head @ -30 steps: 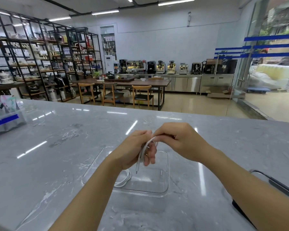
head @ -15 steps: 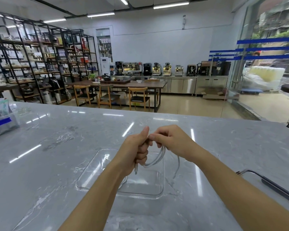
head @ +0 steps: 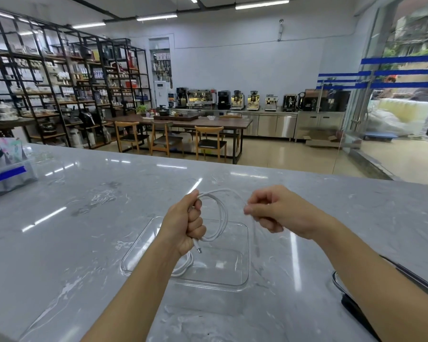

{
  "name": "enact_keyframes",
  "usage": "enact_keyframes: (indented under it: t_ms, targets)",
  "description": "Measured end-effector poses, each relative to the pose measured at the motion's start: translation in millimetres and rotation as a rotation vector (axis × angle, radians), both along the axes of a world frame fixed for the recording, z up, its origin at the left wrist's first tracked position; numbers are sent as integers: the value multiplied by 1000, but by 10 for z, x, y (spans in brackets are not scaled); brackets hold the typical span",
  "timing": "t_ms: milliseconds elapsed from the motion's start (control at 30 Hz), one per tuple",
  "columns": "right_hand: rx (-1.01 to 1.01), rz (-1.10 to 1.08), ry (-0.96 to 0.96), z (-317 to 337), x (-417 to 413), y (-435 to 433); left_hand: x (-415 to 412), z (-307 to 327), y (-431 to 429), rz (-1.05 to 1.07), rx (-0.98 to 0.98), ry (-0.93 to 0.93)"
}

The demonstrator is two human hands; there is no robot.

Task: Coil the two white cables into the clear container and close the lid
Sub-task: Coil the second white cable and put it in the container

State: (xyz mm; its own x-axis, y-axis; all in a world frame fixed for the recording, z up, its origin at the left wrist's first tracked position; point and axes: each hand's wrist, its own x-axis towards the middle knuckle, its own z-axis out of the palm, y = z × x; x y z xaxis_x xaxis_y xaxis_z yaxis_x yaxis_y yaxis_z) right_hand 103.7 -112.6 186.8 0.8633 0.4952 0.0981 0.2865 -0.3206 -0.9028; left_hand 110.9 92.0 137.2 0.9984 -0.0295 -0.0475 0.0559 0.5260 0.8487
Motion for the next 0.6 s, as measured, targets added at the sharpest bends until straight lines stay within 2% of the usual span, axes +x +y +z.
enact_keyframes:
  t_ms: [100,200,267,433,500,600]
  targets:
    - [304,-15,-5,65,-16,107,-1,-28,-54,-27,1,13]
    - [443,-56,-32,72,5,218,6,-25,-133,-65,-2,14]
    - [416,-99,-74,13,28,257,18,-21,-158,-87,-30,16]
    - [31,-233,-280,-291,79,257,14,-44,-160,-120,-28,36]
    - [42,-258,-237,-379,115,253,2,-60,-188,-153,-25,47]
    - [205,-152,-28,-462,158,263,-5,-67,-260,-217,-58,66]
